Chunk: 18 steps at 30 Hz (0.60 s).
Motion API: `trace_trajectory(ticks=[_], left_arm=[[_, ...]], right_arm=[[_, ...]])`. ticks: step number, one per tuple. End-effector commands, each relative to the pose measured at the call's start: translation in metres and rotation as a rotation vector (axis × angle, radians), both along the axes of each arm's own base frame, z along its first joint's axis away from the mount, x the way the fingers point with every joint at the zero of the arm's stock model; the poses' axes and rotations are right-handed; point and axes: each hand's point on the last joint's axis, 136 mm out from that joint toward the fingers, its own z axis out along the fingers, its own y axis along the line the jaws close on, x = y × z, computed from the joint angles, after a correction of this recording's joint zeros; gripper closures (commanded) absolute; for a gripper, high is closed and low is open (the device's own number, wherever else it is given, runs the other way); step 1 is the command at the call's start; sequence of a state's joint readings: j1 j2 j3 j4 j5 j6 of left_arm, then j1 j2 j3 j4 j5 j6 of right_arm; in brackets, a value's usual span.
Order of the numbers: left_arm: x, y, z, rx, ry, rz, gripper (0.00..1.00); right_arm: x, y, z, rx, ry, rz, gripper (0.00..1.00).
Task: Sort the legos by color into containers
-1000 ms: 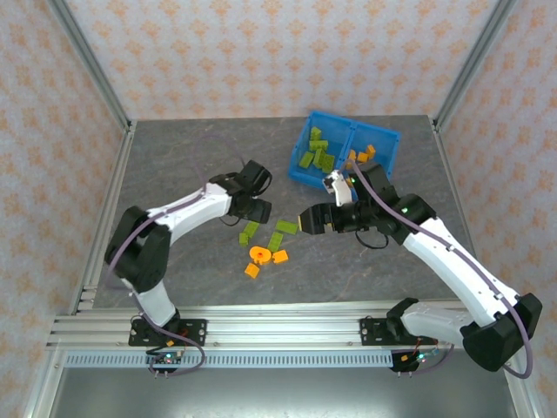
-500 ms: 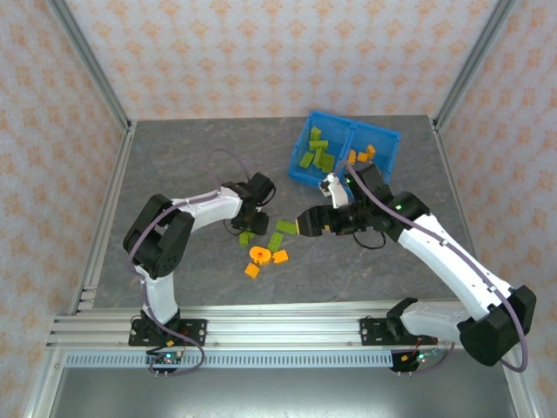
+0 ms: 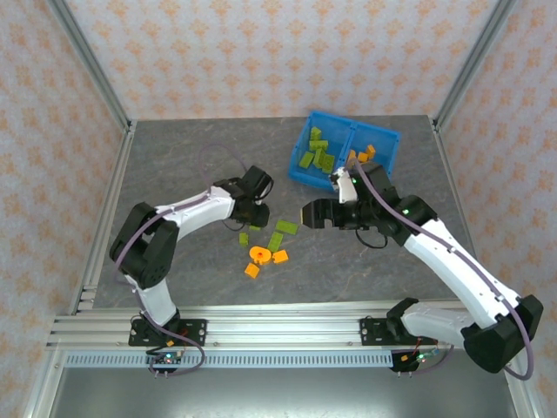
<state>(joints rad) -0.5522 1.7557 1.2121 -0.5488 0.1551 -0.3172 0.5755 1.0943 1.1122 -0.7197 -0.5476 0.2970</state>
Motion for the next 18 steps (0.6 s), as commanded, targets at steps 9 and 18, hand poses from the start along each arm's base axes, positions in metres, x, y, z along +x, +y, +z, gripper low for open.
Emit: trace_trajectory(ticks=[9, 18], left_arm=[[0.125, -0.118, 0.152, -0.199, -0.480, -0.088, 0.66], [0.206, -0.167, 0.127, -0.187, -0.585, -0.068, 0.62]], right_arm=[[0.030, -0.042, 0.026, -0.005, -0.195, -0.317, 0.05], [0.024, -0.053, 0.022, -0.035, -0.194, -0.340, 0.05]])
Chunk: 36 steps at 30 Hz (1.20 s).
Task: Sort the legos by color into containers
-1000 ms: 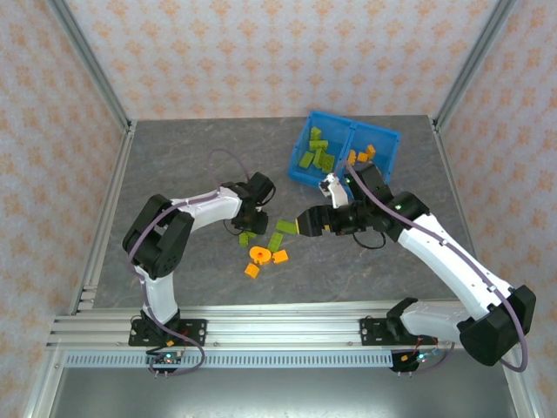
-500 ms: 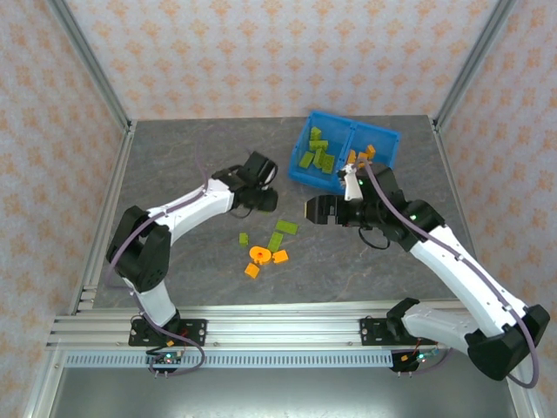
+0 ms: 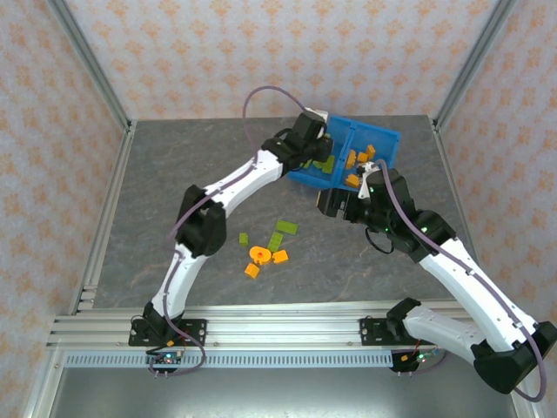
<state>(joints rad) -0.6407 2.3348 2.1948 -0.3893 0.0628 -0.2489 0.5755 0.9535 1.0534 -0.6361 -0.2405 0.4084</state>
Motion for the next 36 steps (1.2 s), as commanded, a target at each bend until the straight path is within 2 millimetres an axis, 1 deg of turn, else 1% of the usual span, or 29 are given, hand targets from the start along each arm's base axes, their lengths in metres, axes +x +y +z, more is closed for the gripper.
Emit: trace_trajectory(ticks=[1, 3, 5, 6, 8, 11, 13, 15, 16, 17, 19, 21, 23, 24, 26, 27, 28, 29, 30, 32, 35, 36], left_arm=[[0.019, -0.003, 0.005, 0.025, -0.054, 0.026, 0.60], [0.022, -0.009, 0.003, 0.026, -0.054, 0.016, 0.52], [0.021, -0.012, 0.010, 0.029, -0.068, 0.009, 0.46], [0.020, -0.013, 0.017, 0.029, -0.082, 0.007, 0.42], [0.015, -0.014, 0.031, 0.024, -0.099, 0.002, 0.38], [0.001, -0.012, 0.059, 0.007, -0.112, -0.015, 0.37], [-0.018, -0.009, 0.088, -0.007, -0.146, -0.039, 0.37], [-0.047, 0.003, 0.119, -0.034, -0.193, -0.064, 0.36], [-0.061, 0.009, 0.131, -0.047, -0.214, -0.076, 0.36], [-0.082, 0.022, 0.151, -0.068, -0.247, -0.093, 0.35], [-0.121, 0.045, 0.174, -0.083, -0.297, -0.123, 0.32], [-0.162, 0.071, 0.180, -0.056, -0.333, -0.160, 0.29], [-0.207, 0.097, 0.182, -0.018, -0.372, -0.232, 0.23], [-0.227, 0.105, 0.181, 0.000, -0.390, -0.281, 0.20], [-0.271, 0.124, 0.172, 0.054, -0.425, -0.403, 0.11], [-0.290, 0.131, 0.167, 0.078, -0.441, -0.466, 0.07], [-0.311, 0.139, 0.156, 0.118, -0.457, -0.547, 0.01], [-0.333, 0.145, 0.141, 0.169, -0.469, -0.648, 0.00], [-0.348, 0.152, 0.128, 0.215, -0.474, -0.717, 0.00], [-0.371, 0.170, 0.101, 0.311, -0.483, -0.799, 0.00], [-0.397, 0.190, 0.059, 0.446, -0.516, -0.934, 0.00], [-0.402, 0.194, 0.047, 0.475, -0.527, -0.962, 0.00]], right_arm=[[-0.001, -0.008, -0.002, -0.014, -0.013, -0.036, 0.05], [-0.001, -0.009, -0.002, -0.018, -0.015, -0.035, 0.05], [-0.001, -0.009, -0.001, -0.020, -0.021, -0.035, 0.05], [-0.001, -0.009, -0.003, -0.025, -0.019, -0.036, 0.05], [0.000, -0.009, -0.003, -0.023, -0.021, -0.037, 0.05], [0.001, -0.008, -0.003, -0.020, -0.021, -0.038, 0.05], [0.002, -0.010, -0.006, -0.028, -0.017, -0.045, 0.04], [0.002, -0.012, -0.011, -0.048, -0.008, -0.052, 0.04], [0.002, -0.012, -0.015, -0.059, -0.001, -0.050, 0.04], [0.001, -0.011, -0.019, -0.070, 0.009, -0.040, 0.05], [0.002, -0.006, -0.028, -0.090, 0.030, -0.009, 0.05], [0.006, 0.002, -0.039, -0.106, 0.062, 0.026, 0.06], [0.010, 0.016, -0.053, -0.116, 0.107, 0.073, 0.07], [0.012, 0.025, -0.058, -0.121, 0.121, 0.107, 0.07], [0.014, 0.046, -0.075, -0.177, 0.143, 0.203, 0.08], [0.014, 0.054, -0.083, -0.218, 0.141, 0.250, 0.08], [0.015, 0.062, -0.093, -0.280, 0.131, 0.300, 0.08], [0.017, 0.069, -0.104, -0.348, 0.118, 0.344, 0.08], [0.019, 0.072, -0.115, -0.411, 0.111, 0.375, 0.08], [0.029, 0.076, -0.138, -0.528, 0.104, 0.434, 0.10], [0.042, 0.077, -0.169, -0.660, 0.138, 0.487, 0.10], [0.045, 0.078, -0.177, -0.690, 0.150, 0.505, 0.10]])
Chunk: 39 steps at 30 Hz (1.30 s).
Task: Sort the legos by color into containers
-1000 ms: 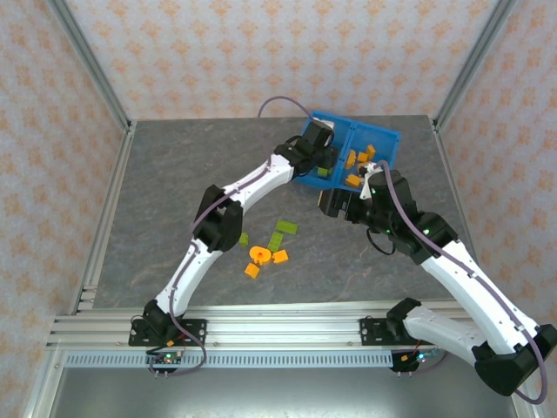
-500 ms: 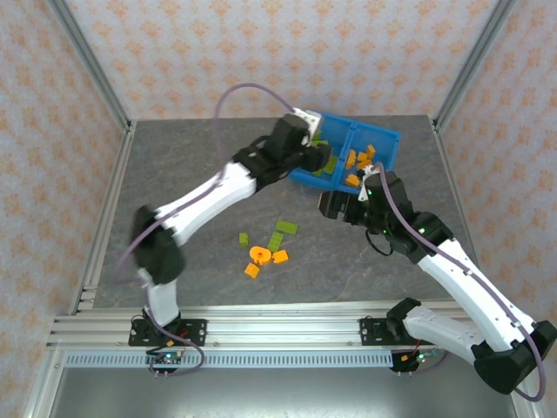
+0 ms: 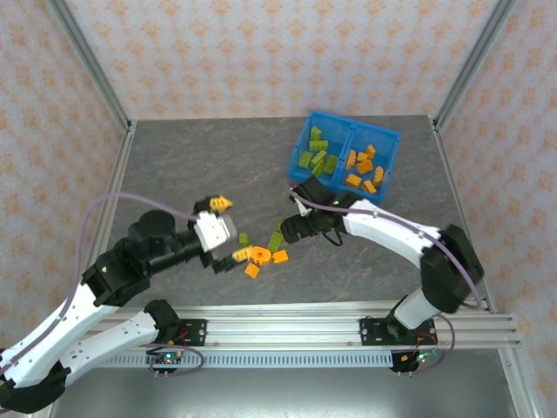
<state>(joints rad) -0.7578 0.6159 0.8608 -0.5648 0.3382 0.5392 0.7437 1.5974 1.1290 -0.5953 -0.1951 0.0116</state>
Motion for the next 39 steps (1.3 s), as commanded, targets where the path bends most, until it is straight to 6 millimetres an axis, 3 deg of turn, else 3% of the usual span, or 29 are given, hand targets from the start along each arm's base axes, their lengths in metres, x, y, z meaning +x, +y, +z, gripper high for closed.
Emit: trace_trajectory(ticks=[1, 5, 12, 19, 26, 30, 35, 37, 39], left_arm=[[-0.036, 0.015, -0.065, 0.250, -0.075, -0.218, 0.00], [-0.044, 0.014, -0.092, 0.246, -0.130, -0.270, 0.00], [-0.043, 0.009, -0.106, 0.234, -0.128, -0.288, 0.00], [-0.039, 0.007, -0.110, 0.248, -0.133, -0.289, 0.00], [-0.037, 0.007, -0.111, 0.247, -0.144, -0.282, 0.00], [-0.036, 0.004, -0.104, 0.212, -0.159, -0.278, 0.00], [-0.028, -0.002, -0.072, 0.086, -0.203, -0.221, 0.00], [-0.019, -0.003, -0.057, 0.021, -0.195, -0.161, 0.00], [-0.009, -0.001, -0.051, -0.023, -0.155, -0.091, 0.00]], right_arm=[[0.025, 0.000, -0.011, -0.145, -0.066, 0.116, 0.10], [0.032, 0.011, -0.040, -0.214, 0.013, 0.190, 0.13], [0.035, 0.017, -0.067, -0.277, 0.095, 0.255, 0.21], [0.025, 0.018, -0.086, -0.272, 0.164, 0.258, 0.52], [0.026, 0.013, -0.086, -0.285, 0.154, 0.230, 0.66], [0.036, 0.024, -0.054, -0.180, 0.074, 0.163, 0.68], [0.061, 0.043, 0.027, 0.110, -0.107, 0.002, 0.68], [0.084, 0.033, 0.058, 0.201, -0.181, -0.116, 0.69], [0.110, 0.012, 0.077, 0.241, -0.240, -0.246, 0.69]])
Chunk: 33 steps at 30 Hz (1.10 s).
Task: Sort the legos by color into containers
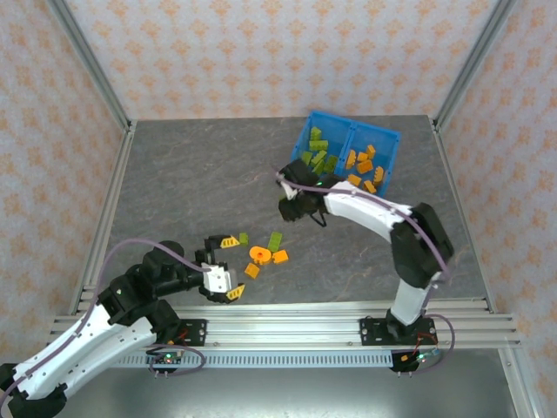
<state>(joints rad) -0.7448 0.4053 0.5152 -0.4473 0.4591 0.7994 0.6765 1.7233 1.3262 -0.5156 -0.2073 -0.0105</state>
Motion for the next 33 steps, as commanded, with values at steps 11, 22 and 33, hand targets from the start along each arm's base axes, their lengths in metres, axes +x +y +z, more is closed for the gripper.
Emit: trace_trajectory(ticks=[11, 22, 33], left_arm=[[0.085, 0.028, 0.039, -0.267, 0.383, 0.553, 0.00], [0.116, 0.056, 0.023, -0.201, 0.506, 0.829, 0.00], [0.131, 0.084, 0.024, -0.362, 0.673, 1.165, 0.01]], right_arm=[[0.180, -0.099, 0.024, 0.086, -0.116, -0.617, 0.68], [0.221, -0.090, 0.014, 0.133, -0.071, -0.647, 0.53], [0.145, -0.069, 0.087, 0.314, -0.070, -0.530, 0.50]])
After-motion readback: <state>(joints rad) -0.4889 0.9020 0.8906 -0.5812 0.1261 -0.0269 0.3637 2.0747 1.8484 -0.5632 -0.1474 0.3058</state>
